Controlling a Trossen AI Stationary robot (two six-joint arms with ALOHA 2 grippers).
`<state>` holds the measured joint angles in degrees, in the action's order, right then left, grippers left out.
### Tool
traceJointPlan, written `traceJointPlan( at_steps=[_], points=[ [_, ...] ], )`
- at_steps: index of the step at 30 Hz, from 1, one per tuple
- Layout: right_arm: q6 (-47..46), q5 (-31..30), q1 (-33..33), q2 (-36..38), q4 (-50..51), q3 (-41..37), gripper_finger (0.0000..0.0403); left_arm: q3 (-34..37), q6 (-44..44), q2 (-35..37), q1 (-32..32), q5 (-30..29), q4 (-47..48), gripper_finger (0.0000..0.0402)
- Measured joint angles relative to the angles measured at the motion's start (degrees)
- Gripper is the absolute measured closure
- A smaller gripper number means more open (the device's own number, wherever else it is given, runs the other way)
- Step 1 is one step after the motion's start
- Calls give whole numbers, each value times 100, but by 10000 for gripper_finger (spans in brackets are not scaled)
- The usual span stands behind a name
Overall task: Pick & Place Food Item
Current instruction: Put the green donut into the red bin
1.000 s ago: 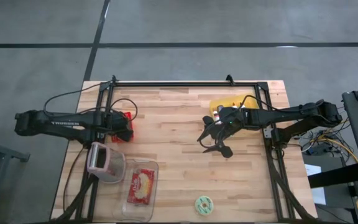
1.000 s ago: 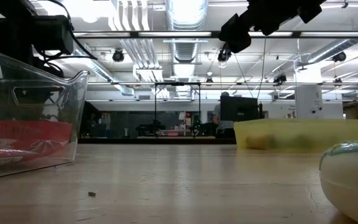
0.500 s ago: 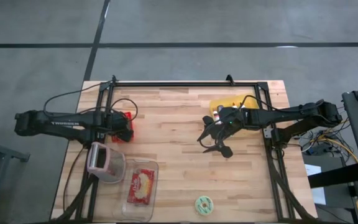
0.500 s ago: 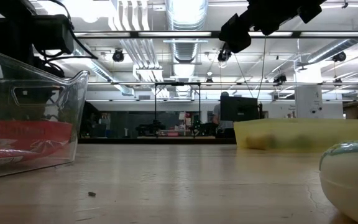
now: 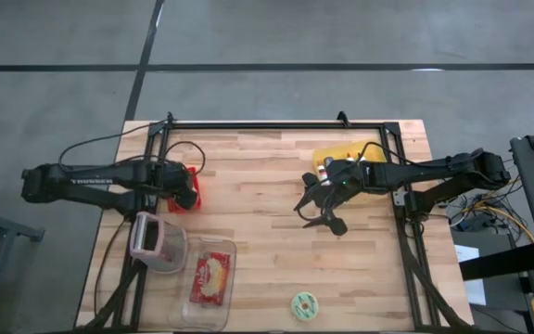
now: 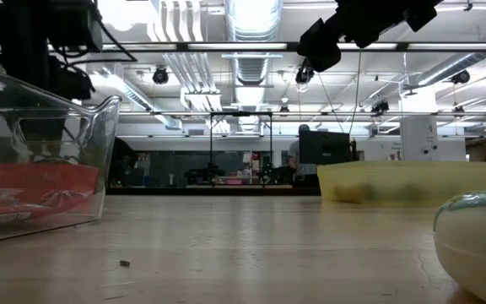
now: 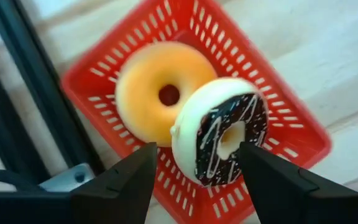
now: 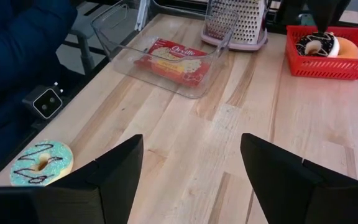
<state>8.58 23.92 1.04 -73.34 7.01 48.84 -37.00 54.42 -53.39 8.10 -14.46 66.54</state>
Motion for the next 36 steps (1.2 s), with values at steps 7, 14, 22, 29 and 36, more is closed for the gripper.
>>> traceJointPlan(
  at_steps=[7, 14, 22, 29, 36],
  points=[
    [0, 1, 2, 0, -1, 0, 143, -705, -51, 2, 0, -395, 217, 170],
    [0, 1, 2, 0, 0, 0, 149, -1088, -1005, -2, -2, -801, -938, 170],
    [0, 2, 2, 0, -2, 0, 143, -1081, -3700, -2, 0, -720, -3620, 170],
    [0, 2, 1, 2, -1, 0, 137, -1068, -5585, 9, -120, 673, -5374, 170],
    [0, 1, 2, 9, 1, 0, 138, -1103, -5904, 44, -140, 1405, -5446, 170]
  ],
)
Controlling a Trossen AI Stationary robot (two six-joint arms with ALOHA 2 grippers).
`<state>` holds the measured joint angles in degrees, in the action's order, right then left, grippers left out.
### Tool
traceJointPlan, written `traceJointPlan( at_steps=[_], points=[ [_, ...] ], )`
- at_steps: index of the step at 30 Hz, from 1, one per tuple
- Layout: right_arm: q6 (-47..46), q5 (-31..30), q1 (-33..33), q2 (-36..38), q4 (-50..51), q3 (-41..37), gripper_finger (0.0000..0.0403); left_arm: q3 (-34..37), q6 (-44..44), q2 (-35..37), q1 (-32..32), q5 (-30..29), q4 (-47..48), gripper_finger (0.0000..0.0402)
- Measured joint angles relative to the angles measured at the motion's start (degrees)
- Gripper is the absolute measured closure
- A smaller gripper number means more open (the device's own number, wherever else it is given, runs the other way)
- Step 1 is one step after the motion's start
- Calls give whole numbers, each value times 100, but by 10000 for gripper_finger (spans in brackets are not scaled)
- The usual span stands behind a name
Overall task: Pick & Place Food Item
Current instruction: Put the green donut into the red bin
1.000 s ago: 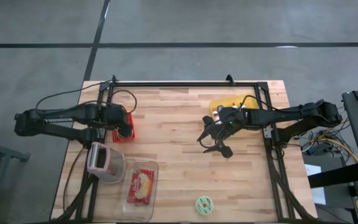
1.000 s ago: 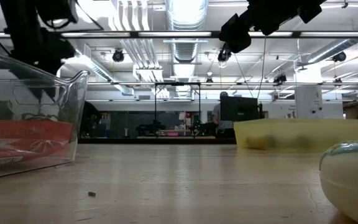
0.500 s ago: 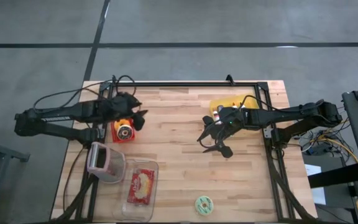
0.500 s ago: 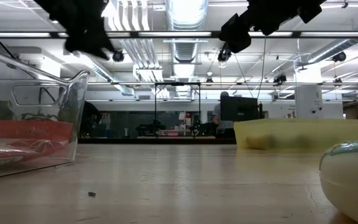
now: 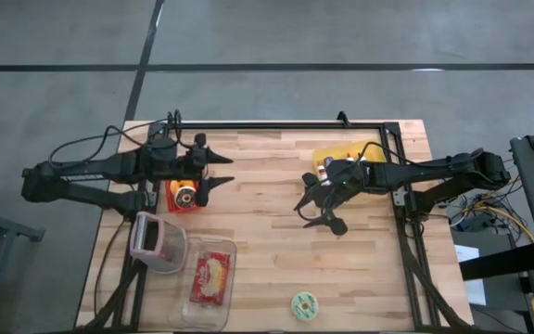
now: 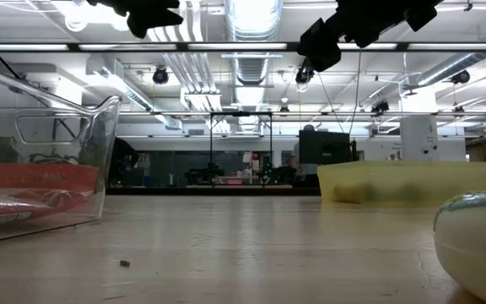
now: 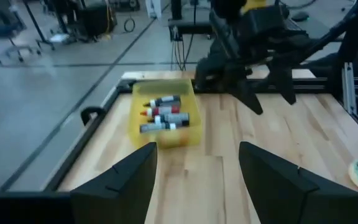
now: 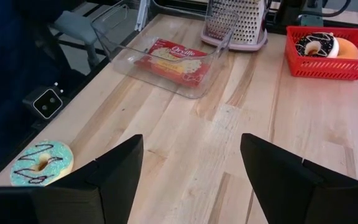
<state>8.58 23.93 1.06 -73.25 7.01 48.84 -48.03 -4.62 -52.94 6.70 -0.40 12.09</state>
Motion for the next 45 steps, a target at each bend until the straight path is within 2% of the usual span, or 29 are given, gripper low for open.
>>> traceJointPlan(
  at_steps=[7, 11, 27, 33, 39, 45],
  points=[
    [0, 1, -2, 0, -3, 0, 146, -389, -328, 138, -13, 21, 63, 170],
    [0, 1, -1, 0, -1, 0, 146, -399, -329, 216, -27, 201, 227, 170],
    [130, -1, -2, 0, -5, 0, 140, -328, -394, 249, -24, 205, 440, 170],
    [-42, 1, -4, 0, -10, 0, 147, -328, -396, 249, -24, 201, 434, 170],
    [-749, 14, -30, -6, -298, 0, 142, -328, -396, 249, -24, 201, 432, 170],
    [-1082, 10, -28, -11, -651, 0, 138, -328, -395, 249, -24, 201, 432, 170]
  ],
)
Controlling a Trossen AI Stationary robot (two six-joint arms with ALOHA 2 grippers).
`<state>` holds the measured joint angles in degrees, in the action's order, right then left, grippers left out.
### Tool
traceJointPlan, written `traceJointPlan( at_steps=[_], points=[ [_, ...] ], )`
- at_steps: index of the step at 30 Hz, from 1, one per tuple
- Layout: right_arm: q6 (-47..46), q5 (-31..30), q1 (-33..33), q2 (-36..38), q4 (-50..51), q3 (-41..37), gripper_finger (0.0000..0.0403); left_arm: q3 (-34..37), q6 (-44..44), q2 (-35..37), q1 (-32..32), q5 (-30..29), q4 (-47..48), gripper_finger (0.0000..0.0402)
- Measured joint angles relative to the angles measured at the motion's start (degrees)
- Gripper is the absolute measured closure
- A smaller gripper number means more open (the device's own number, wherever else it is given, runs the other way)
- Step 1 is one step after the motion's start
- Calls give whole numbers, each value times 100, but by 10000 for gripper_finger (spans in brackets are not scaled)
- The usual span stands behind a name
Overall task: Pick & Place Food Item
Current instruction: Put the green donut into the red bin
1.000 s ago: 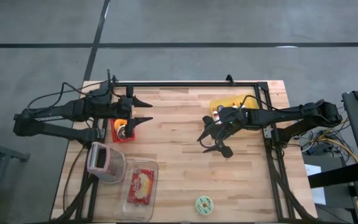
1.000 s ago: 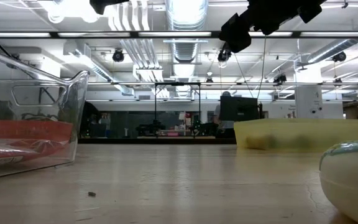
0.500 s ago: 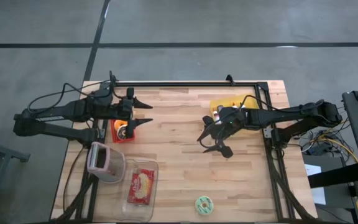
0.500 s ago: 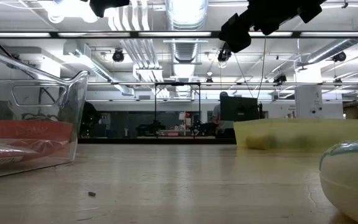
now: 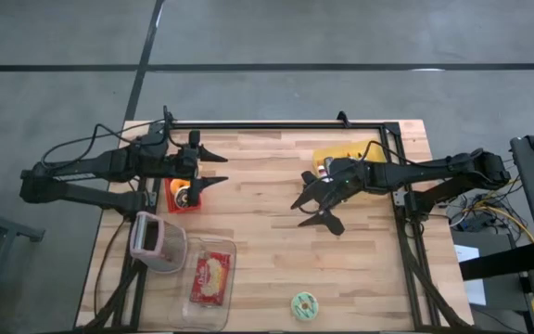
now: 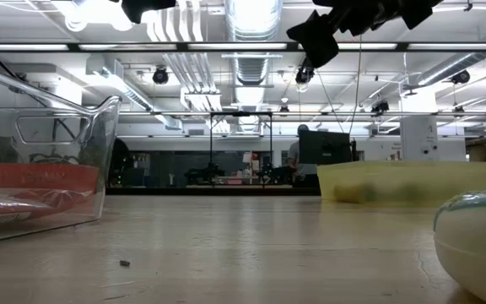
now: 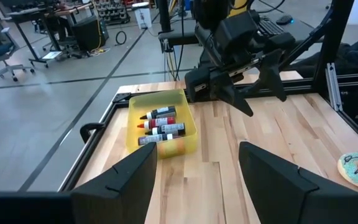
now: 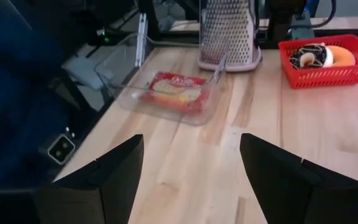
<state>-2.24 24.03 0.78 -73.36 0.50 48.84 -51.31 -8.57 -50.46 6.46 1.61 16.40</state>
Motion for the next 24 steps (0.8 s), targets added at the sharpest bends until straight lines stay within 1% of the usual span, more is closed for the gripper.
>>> traceJointPlan(
  at_steps=[3, 9, 15, 17, 20, 21, 24],
  points=[
    [-199, -1, -2, 1, -35, 0, 141, 0, -1, -2, 0, 0, 0, 170],
    [-234, -31, -2, 1, -17, 0, 151, 0, -1, -2, 0, 0, 0, 170],
    [-284, -534, -2, 2, 14, 0, 161, 0, 0, -4, 0, 1, 0, 170],
    [-665, -901, -17, 2, 8, 0, 163, 0, 0, -4, 0, 1, 0, 170],
    [-1946, -1681, -52, 2, 65, 0, 163, 0, -1, -4, 0, 2, -2, 170],
    [-2354, -1854, -76, 2, 147, 0, 163, 2, 1, -4, 0, 2, 0, 170],
    [-3149, -1980, -173, 2, 472, 2, 163, 2, 2, -4, 0, 2, 0, 170]
  ],
)
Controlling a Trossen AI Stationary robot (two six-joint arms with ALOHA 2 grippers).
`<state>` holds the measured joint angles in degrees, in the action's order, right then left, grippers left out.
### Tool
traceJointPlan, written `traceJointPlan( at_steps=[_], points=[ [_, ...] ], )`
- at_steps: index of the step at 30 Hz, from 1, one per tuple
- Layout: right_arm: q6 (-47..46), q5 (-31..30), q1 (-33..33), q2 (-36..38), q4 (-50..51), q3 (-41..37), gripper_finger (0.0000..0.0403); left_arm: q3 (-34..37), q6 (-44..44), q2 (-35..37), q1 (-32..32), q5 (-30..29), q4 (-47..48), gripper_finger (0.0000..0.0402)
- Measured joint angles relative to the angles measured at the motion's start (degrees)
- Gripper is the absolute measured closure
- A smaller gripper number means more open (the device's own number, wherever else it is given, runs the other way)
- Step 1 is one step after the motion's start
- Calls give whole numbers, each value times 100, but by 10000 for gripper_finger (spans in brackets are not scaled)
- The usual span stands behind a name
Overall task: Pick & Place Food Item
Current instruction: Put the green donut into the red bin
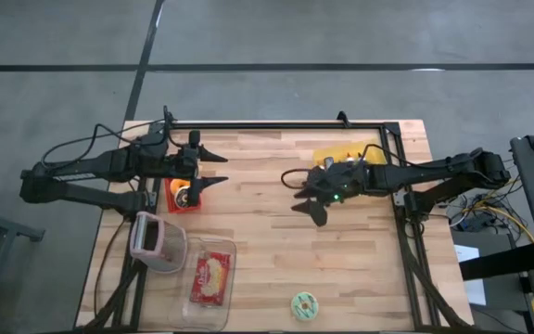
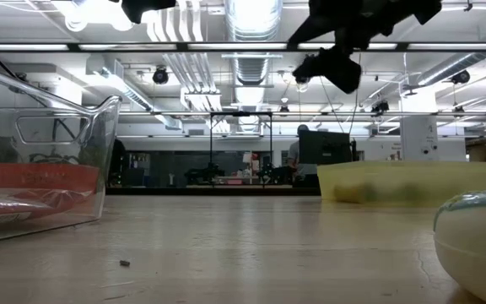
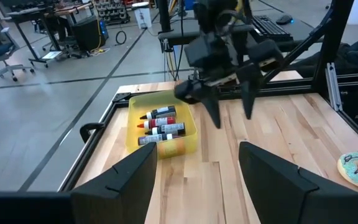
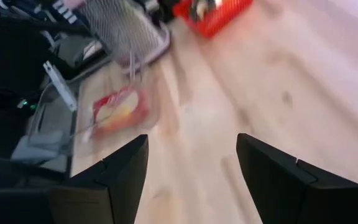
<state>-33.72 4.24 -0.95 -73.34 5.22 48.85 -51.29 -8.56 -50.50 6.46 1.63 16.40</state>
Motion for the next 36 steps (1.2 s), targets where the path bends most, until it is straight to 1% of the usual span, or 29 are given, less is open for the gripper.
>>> traceJointPlan(
  at_steps=[3, 7, 10, 12, 14, 16, 18, 19, 22, 24, 27, 30, 34, 36],
  points=[
    [-258, 7, -185, 9, 389, 1, 163, 0, 0, 0, 0, 0, -2, 170],
    [-276, 4, -596, 7, 1281, -10, 165, 0, -2, 0, 0, 0, 0, 170],
    [-494, -49, -1010, -53, 1261, -56, 170, 0, -2, 0, 0, 0, -2, 170],
    [-810, -345, -1326, -101, 1231, -67, 174, 0, -2, 0, 0, 0, 0, 170],
    [-987, -742, -1611, -247, 914, -58, 178, 0, -2, 0, 0, 0, -4, 170],
    [-1186, -1172, -1874, -411, 899, -60, 181, 2, -1, 0, 0, 0, -3, 170],
    [-1583, -1479, -2091, -644, 894, -65, 182, 2, -2, -2, 0, 2, -2, 170],
    [-1848, -1526, -2175, -757, 892, -65, 181, 2, -2, -6, 0, 2, -2, 170],
    [-2937, -1552, -2354, -1135, 655, -60, 181, 4, -2, -13, 0, 0, -2, 170],
    [-3544, -1442, -2471, -1364, 588, -28, 181, 4, -2, -22, 0, 2, -3, 170],
    [-4051, -1223, -2687, -1735, 426, 242, 181, 4, -2, -24, 0, 2, -2, 170],
    [-4311, -1140, -2995, -2069, 675, 728, 182, 4, -2, -22, 0, 0, -2, 170],
    [-4391, -1148, -3383, -2472, 1735, 1727, 182, 4, -2, -24, -1, 0, -2, 170],
    [-4392, -1168, -3532, -2721, 2495, 2294, 182, 4, -2, -28, 0, 0, -2, 170]
  ],
)
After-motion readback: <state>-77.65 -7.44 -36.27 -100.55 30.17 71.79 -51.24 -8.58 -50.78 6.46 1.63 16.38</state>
